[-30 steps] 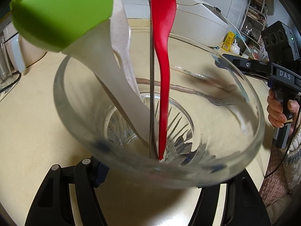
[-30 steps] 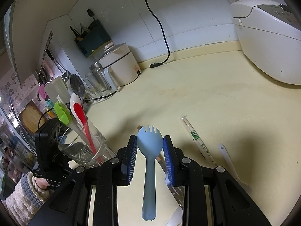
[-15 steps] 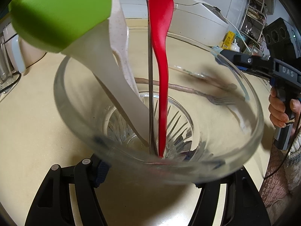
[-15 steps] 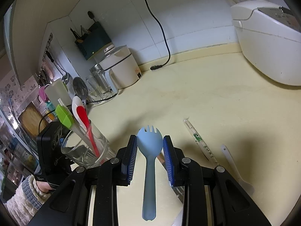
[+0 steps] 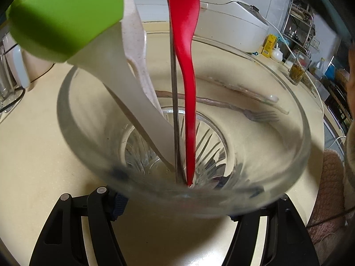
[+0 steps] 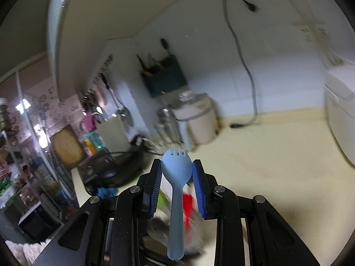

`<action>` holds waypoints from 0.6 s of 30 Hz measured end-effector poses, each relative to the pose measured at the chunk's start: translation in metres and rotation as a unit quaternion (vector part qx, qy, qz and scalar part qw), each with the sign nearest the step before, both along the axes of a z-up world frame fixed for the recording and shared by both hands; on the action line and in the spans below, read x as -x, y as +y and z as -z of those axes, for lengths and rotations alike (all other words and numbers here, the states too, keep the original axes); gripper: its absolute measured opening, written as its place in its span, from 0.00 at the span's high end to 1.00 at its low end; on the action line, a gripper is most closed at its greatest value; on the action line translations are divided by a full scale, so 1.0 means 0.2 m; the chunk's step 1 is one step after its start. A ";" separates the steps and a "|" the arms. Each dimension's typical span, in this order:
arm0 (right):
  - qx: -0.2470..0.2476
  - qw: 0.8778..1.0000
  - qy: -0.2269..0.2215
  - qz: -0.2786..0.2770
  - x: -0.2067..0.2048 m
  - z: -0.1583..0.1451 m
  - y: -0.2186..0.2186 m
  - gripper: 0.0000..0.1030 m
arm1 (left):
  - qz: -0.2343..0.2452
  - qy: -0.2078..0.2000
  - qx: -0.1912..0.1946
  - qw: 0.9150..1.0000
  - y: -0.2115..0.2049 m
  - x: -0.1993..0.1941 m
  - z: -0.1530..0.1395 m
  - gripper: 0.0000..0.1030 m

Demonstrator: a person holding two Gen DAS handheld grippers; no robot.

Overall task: Organize utensils
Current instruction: 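Carry the light-blue spork with the right gripper over the glass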

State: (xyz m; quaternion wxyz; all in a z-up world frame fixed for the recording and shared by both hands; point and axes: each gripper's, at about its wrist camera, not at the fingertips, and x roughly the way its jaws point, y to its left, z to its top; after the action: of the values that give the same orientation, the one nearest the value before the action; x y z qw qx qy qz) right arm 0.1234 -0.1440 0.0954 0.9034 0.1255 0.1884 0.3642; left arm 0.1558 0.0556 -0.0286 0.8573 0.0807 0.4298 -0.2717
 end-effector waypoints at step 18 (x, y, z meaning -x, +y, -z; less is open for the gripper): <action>-0.016 0.999 0.001 -0.032 -0.06 0.06 0.15 0.72 | 0.001 -0.001 -0.002 1.000 -0.02 0.00 0.00 0.30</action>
State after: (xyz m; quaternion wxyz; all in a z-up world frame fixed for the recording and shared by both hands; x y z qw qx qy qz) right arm 0.1358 -0.1132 0.0834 0.8890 0.1341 0.1873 0.3958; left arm 0.1555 0.0519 -0.0293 0.8572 0.0831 0.4296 -0.2715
